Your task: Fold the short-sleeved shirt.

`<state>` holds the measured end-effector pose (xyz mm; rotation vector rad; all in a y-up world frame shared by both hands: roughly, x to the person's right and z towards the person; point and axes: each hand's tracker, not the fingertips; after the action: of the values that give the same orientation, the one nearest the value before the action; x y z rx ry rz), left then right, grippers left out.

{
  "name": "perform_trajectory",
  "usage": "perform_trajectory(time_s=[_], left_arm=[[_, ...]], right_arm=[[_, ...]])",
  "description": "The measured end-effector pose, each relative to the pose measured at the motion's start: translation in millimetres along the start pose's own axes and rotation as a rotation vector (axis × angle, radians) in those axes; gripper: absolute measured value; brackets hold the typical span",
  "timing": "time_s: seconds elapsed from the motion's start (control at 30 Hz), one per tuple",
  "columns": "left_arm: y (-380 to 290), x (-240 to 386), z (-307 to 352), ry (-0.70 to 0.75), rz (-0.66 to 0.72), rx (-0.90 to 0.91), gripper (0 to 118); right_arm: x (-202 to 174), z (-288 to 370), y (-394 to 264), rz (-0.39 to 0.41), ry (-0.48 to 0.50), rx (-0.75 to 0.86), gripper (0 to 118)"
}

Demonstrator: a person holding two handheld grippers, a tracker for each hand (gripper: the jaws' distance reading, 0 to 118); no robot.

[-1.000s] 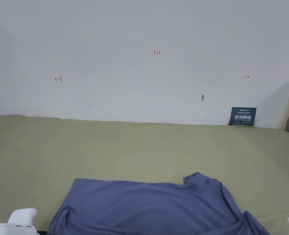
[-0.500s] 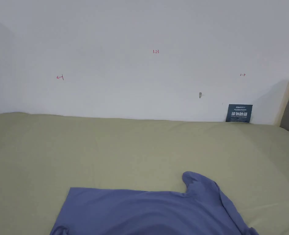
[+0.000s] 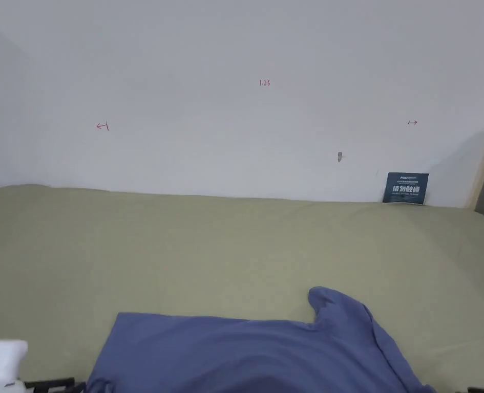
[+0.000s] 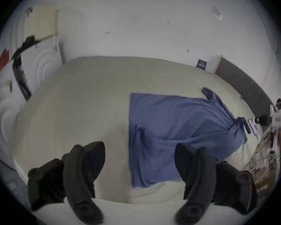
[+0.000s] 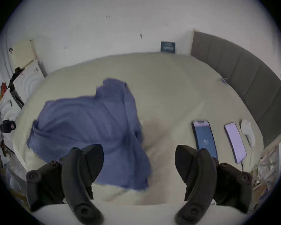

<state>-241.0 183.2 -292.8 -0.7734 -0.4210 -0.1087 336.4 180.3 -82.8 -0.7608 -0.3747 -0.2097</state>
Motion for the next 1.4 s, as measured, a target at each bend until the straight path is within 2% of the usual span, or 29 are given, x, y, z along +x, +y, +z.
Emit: perform_trajectory(time_s=[0.07, 0.1, 0.13, 0.17, 0.2, 0.23, 0.3, 0.43, 0.57, 0.63, 0.67, 0.7, 0.73, 0.77, 0.8, 0.9, 0.97, 1.03, 1.07, 1.1, 1.13, 1.17, 1.2, 1.23, 1.3, 1.37, 1.4], left_arm=[[17, 18, -8, -0.009, -0.006, 0.003, 94], [23, 23, -15, -0.028, -0.010, 0.001, 88], [31, 29, -24, -0.065, -0.007, -0.007, 72], [37, 35, -36, -0.066, -0.002, -0.006, 19], [43, 43, -48, -0.052, -0.010, -0.007, 0], [47, 48, -59, -0.010, -0.031, 0.002, 0], [59, 53, -84, -0.019, -0.052, -0.035, 0], [84, 52, -133, -0.002, -0.044, -0.087, 0], [120, 29, -186, 0.092, 0.031, -0.126, 0], [134, 15, -212, 0.073, 0.090, -0.181, 2], [140, 9, -225, 0.077, 0.123, -0.198, 20], [142, 10, -231, 0.100, 0.119, -0.214, 50], [144, 8, -240, 0.117, 0.124, -0.222, 85], [143, 7, -249, 0.129, 0.126, -0.218, 110], [141, 6, -256, 0.126, 0.125, -0.228, 111], [128, 11, -274, 0.044, 0.126, -0.309, 101], [117, 18, -284, 0.043, 0.095, -0.366, 100], [110, 28, -274, 0.109, 0.022, -0.230, 96], [111, 28, -273, 0.128, 0.041, -0.206, 83], [113, 28, -272, 0.153, 0.053, -0.200, 64], [114, 30, -270, 0.158, 0.052, -0.203, 45], [114, 30, -269, 0.066, 0.063, -0.194, 16], [114, 32, -269, 0.015, 0.054, -0.208, 7], [114, 37, -266, 0.086, 0.024, -0.207, 7], [114, 41, -268, 0.113, -0.044, -0.201, 7], [116, 41, -266, 0.111, -0.024, -0.212, 7], [117, 40, -266, 0.106, -0.015, -0.215, 7]], right_arm=[[-12, -12, 13, -0.005, 0.057, -0.010, 93], [-18, -17, 18, -0.010, 0.089, -0.028, 84], [-26, -27, 24, -0.021, 0.114, -0.074, 63], [-33, -38, 28, -0.035, 0.127, -0.107, 19], [-40, -50, 30, -0.027, 0.112, -0.111, 0], [-49, -57, 33, -0.006, 0.077, -0.101, 0], [-65, -72, 38, 0.050, 0.068, -0.096, 0], [-79, -101, 50, -0.022, 0.115, -0.095, 0], [-83, -124, 62, -0.014, 0.112, -0.084, 0], [-80, -130, 67, -0.026, 0.121, -0.074, 0], [-78, -132, 69, -0.030, 0.126, -0.070, 0], [-76, -134, 71, -0.028, 0.129, -0.071, 0], [-72, -138, 75, -0.017, 0.127, -0.072, 0], [-70, -140, 77, 0.000, 0.113, -0.068, 0], [-68, -143, 79, 0.011, 0.105, -0.065, 0], [-54, -156, 95, 0.000, 0.099, -0.068, 0], [-47, -166, 109, -0.008, 0.090, -0.079, 0], [-40, -181, 123, 0.020, 0.051, -0.067, 0], [-38, -190, 131, 0.030, 0.033, -0.075, 3], [-36, -199, 137, 0.046, 0.013, -0.095, 18], [-36, -213, 144, 0.063, 0.015, -0.145, 50], [-36, -229, 150, 0.070, 0.015, -0.222, 100], [-38, -241, 153, 0.073, 0.018, -0.261, 115], [-41, -251, 154, 0.079, 0.026, -0.257, 113], [-44, -276, 154, 0.100, 0.032, -0.286, 103], [-52, -296, 150, 0.135, -0.031, -0.358, 101], [-54, -302, 144, 0.154, -0.038, -0.380, 90]])
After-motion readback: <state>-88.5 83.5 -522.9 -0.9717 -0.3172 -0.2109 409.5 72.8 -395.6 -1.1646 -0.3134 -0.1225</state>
